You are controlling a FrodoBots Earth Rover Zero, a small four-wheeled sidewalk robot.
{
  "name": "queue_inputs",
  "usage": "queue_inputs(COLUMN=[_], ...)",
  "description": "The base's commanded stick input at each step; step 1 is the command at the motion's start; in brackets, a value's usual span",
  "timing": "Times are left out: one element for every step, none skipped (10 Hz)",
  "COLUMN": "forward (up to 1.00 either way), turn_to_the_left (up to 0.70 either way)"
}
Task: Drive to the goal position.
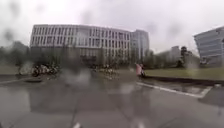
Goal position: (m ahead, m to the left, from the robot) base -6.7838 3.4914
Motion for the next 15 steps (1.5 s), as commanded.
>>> queue_inputs(forward=[0.69, 0.69, 0.69, 0.69, 0.69, 0.69, 0.69, 0.69, 0.69, 0.68, 0.21, 0.00, 0.00, 0.00, 0.00], turn_to_the_left=[0.01, 0.01, 0.01, 0.01, 0.01, 0.01, 0.01, 0.01, 0.01, 0.01, 0.01, 0.00, 0.00, 0.00, 0.00])
